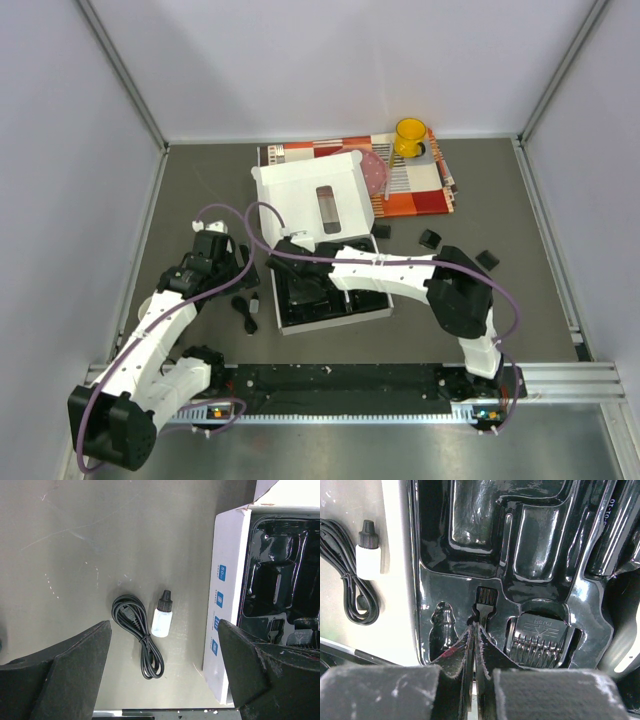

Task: Sort the hair-cutting tools

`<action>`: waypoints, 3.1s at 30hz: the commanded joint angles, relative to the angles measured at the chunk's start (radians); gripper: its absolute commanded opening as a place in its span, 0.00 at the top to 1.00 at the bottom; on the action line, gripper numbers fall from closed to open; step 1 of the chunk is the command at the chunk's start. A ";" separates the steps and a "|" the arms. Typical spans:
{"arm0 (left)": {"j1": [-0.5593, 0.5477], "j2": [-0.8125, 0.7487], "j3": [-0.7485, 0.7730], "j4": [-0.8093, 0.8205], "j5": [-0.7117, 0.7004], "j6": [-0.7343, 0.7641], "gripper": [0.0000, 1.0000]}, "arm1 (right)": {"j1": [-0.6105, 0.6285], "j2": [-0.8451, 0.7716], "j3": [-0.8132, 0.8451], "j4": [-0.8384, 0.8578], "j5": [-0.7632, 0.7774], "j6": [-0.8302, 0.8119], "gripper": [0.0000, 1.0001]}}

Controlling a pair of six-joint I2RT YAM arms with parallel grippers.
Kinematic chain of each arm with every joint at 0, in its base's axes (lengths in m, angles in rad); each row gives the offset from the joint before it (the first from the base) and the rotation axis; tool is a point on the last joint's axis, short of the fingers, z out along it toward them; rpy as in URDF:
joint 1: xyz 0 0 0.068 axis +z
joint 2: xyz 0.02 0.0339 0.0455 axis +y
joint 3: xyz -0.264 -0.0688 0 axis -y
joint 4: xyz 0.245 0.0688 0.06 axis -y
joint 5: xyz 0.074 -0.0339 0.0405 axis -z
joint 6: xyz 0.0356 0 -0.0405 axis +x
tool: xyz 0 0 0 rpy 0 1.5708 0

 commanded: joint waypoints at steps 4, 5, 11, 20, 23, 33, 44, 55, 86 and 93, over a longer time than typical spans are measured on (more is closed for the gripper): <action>0.000 -0.003 0.027 0.005 -0.021 -0.004 0.08 | 0.019 0.026 0.038 -0.017 -0.003 -0.005 1.00; 0.000 -0.005 0.027 0.005 -0.021 -0.004 0.07 | 0.017 0.024 0.038 -0.020 -0.001 -0.005 1.00; 0.000 -0.002 0.028 0.004 -0.020 -0.004 0.07 | 0.017 -0.016 0.073 -0.022 0.016 -0.025 1.00; 0.000 -0.012 0.033 -0.013 -0.046 -0.023 0.07 | 0.017 -0.065 0.184 -0.058 0.039 -0.063 0.94; 0.000 -0.014 0.033 -0.013 -0.047 -0.026 0.06 | 0.019 -0.098 0.172 -0.078 0.056 -0.054 0.90; 0.000 0.015 0.051 -0.097 0.048 -0.139 0.08 | -0.044 -0.313 0.000 -0.118 0.137 -0.013 0.63; 0.000 0.118 -0.045 -0.148 -0.064 -0.334 0.24 | -0.093 -0.435 -0.169 -0.118 0.143 0.004 0.62; 0.000 0.181 -0.097 -0.084 -0.035 -0.325 0.45 | -0.113 -0.505 -0.238 -0.112 0.185 0.023 0.62; 0.000 0.041 0.180 -0.160 0.018 -0.161 0.91 | -0.138 -0.560 -0.261 -0.098 0.224 0.004 0.62; -0.029 0.092 0.180 -0.035 0.249 -0.389 0.90 | -0.147 -0.635 -0.301 -0.106 0.244 0.027 0.62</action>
